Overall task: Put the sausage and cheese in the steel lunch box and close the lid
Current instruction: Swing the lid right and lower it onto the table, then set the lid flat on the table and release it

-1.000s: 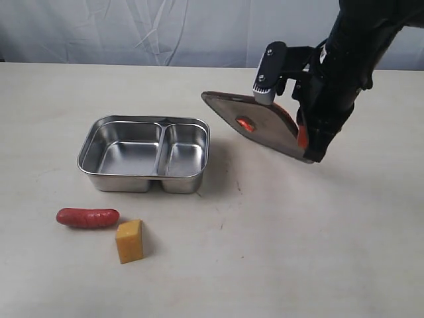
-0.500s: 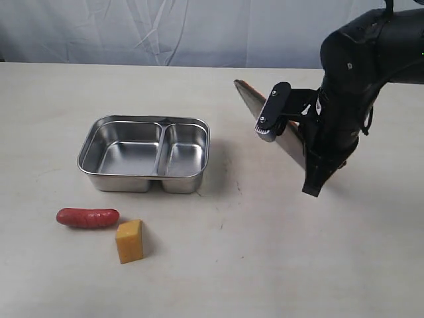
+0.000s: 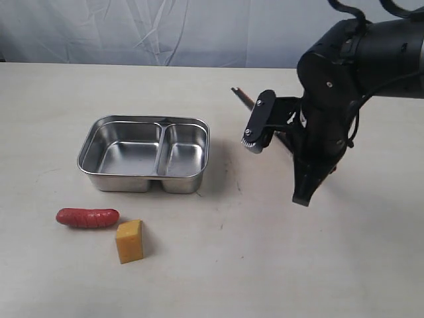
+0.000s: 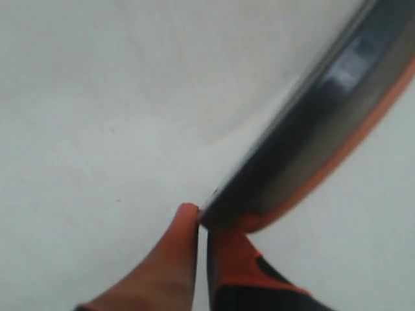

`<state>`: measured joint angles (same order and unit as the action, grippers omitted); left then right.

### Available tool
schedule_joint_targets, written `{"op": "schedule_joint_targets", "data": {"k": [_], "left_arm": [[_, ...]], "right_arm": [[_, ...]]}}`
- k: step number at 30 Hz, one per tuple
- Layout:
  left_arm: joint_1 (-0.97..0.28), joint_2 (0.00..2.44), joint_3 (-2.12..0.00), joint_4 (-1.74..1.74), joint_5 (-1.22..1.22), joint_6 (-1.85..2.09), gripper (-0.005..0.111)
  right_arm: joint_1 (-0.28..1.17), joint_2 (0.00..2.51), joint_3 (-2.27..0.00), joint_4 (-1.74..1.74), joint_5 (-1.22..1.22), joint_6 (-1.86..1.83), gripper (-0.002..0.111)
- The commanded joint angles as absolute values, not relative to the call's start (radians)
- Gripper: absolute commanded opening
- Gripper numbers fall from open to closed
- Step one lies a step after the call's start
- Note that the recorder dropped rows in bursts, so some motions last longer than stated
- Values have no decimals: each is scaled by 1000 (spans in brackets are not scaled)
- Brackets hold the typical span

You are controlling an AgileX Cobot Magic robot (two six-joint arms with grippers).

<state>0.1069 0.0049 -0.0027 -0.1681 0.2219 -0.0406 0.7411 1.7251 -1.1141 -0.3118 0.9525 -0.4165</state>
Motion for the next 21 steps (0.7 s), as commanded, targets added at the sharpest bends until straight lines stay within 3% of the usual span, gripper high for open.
{"op": "schedule_joint_targets", "data": {"k": [1, 7, 21], "left_arm": [[110, 0, 0, -174, 213, -42, 0], [110, 0, 0, -174, 213, -42, 0], [110, 0, 0, -174, 213, -42, 0]], "right_arm": [[796, 1753, -1111, -276, 962, -415, -1], [811, 1817, -1111, -265, 1096, -400, -1], [837, 1835, -1111, -257, 1044, -418, -1]]}}
